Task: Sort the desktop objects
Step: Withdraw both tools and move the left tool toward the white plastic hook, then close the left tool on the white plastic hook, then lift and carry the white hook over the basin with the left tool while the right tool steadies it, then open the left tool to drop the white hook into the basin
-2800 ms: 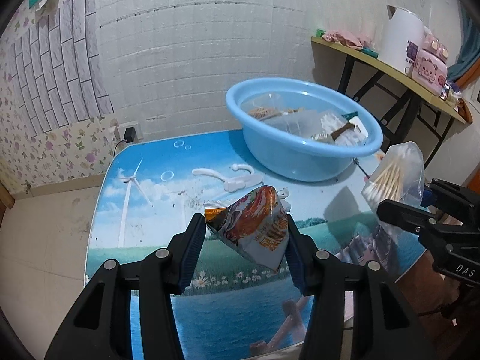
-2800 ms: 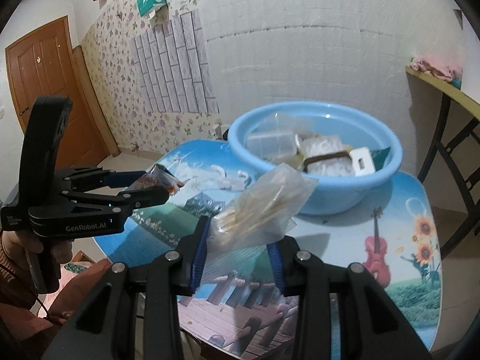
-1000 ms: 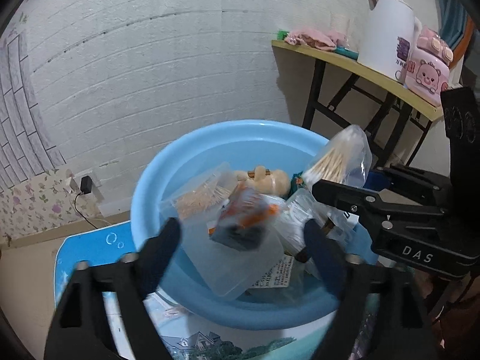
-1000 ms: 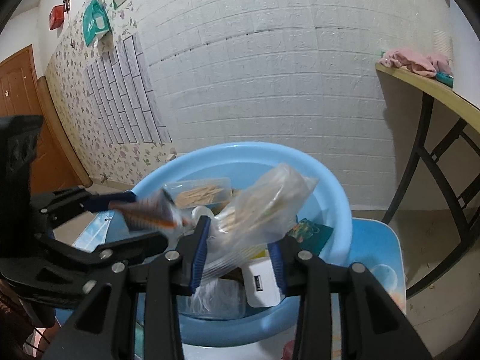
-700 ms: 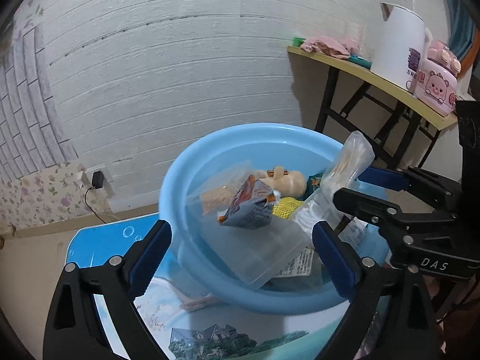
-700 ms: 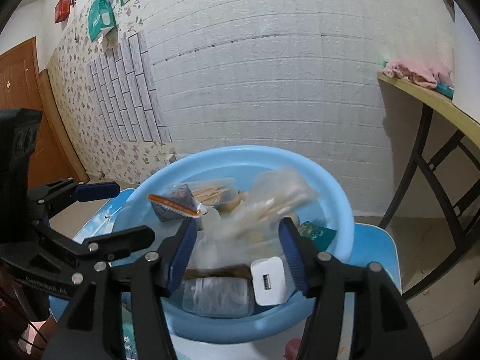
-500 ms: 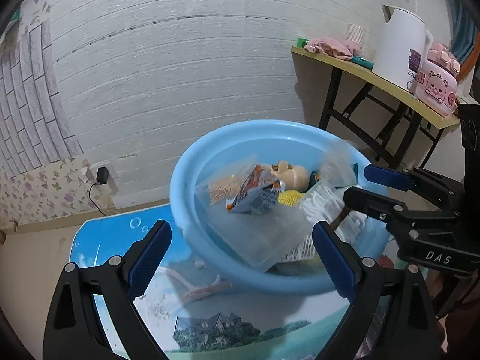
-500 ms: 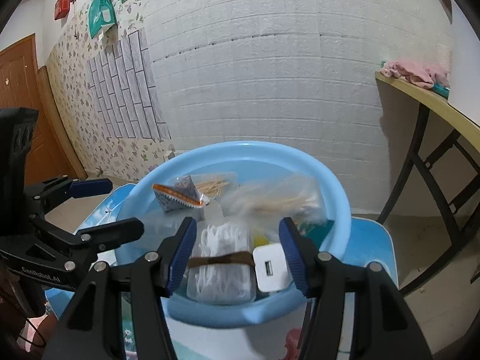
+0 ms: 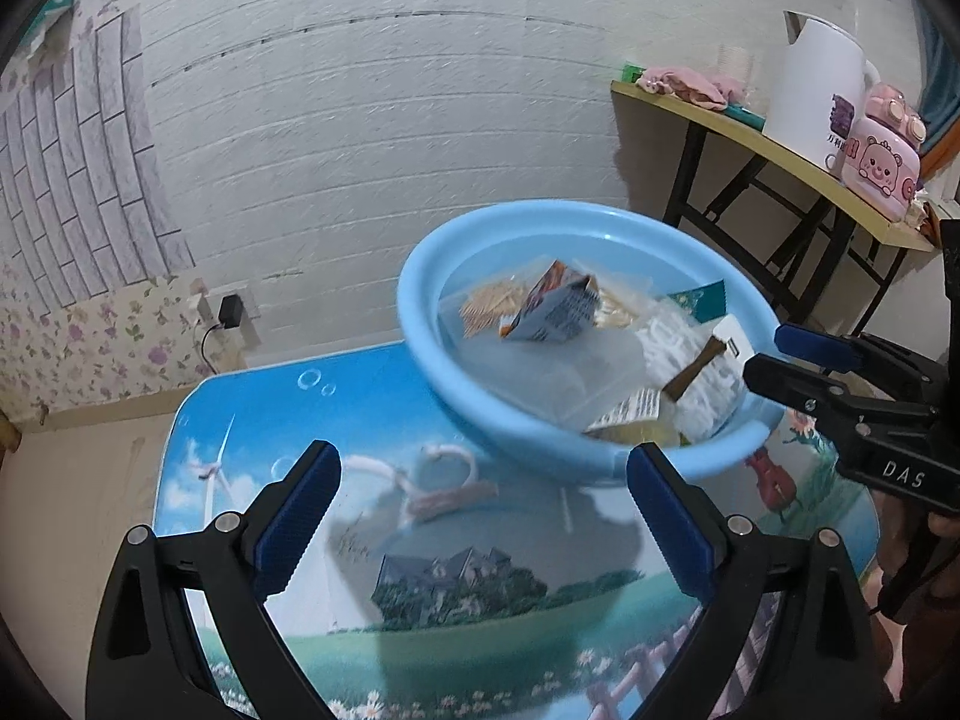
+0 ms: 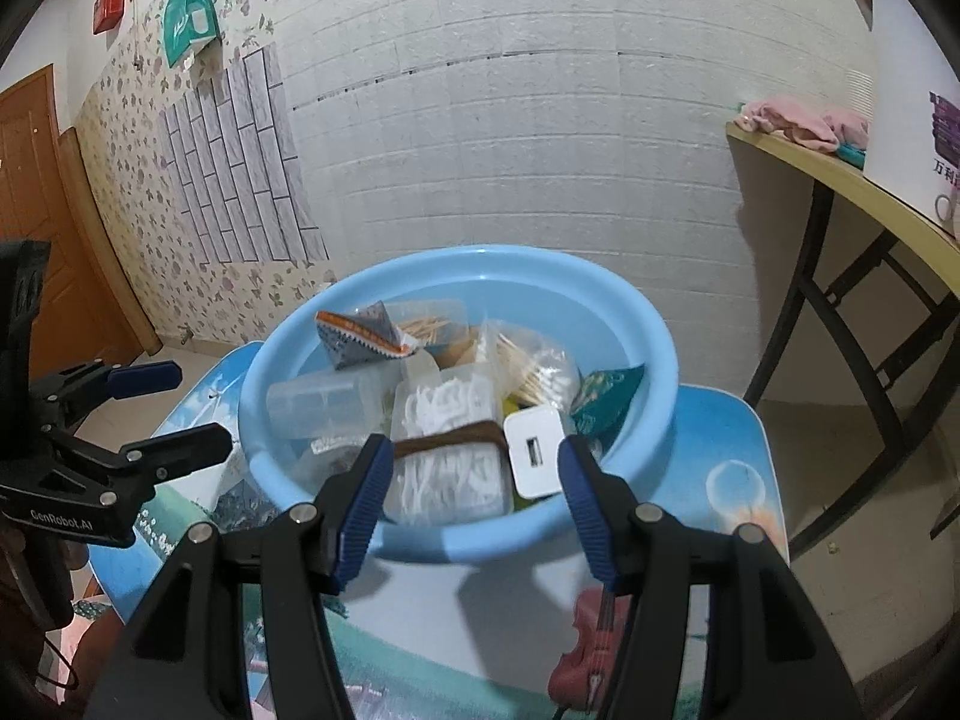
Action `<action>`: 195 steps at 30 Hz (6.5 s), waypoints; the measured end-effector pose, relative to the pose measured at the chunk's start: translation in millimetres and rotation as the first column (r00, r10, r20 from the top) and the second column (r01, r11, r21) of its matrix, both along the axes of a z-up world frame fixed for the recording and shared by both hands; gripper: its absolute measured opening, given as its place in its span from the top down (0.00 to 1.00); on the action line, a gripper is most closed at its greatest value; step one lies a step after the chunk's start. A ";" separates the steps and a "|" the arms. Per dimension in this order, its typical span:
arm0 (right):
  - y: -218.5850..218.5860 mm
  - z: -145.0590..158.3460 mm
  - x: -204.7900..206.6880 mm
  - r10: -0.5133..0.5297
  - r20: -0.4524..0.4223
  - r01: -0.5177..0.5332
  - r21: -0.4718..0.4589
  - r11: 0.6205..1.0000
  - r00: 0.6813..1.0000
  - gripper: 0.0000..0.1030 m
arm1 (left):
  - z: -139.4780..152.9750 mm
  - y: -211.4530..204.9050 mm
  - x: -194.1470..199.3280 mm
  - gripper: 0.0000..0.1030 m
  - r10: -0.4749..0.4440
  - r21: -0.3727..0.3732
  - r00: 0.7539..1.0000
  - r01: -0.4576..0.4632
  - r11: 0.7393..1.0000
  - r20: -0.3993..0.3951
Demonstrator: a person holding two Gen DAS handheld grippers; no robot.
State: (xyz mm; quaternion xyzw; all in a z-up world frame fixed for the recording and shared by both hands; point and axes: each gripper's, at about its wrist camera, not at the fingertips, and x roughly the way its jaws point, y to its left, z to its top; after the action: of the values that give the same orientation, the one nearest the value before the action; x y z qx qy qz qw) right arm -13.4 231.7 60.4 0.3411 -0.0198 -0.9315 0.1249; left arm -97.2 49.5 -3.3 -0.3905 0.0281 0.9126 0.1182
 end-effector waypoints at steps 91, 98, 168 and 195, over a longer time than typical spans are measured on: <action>-8.4 -52.0 17.1 0.137 0.185 -0.083 -0.270 0.959 0.973 0.45 | -65.9 11.7 35.5 0.47 -0.141 0.055 0.983 0.135 0.989 0.121; -15.1 -53.1 15.5 0.221 0.227 -0.109 -0.422 0.900 0.948 0.45 | -51.9 12.2 43.7 0.47 -0.158 0.070 0.984 0.152 0.986 0.086; 7.7 9.7 11.0 0.311 0.102 -0.206 -0.555 0.806 0.945 0.57 | 31.0 70.5 41.2 0.47 -0.278 0.042 0.958 0.281 0.959 -0.076; 50.0 20.2 -61.8 0.150 0.141 -0.073 -0.445 0.892 0.978 0.57 | 27.1 92.1 -51.8 0.35 -0.227 -0.030 0.973 0.226 0.974 -0.040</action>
State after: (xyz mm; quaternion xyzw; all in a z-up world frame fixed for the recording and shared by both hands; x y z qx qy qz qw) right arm -75.3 281.7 80.6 0.3839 -0.2195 -0.8614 0.2496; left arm -149.0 141.6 23.8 -0.3663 0.0863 0.9010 0.2160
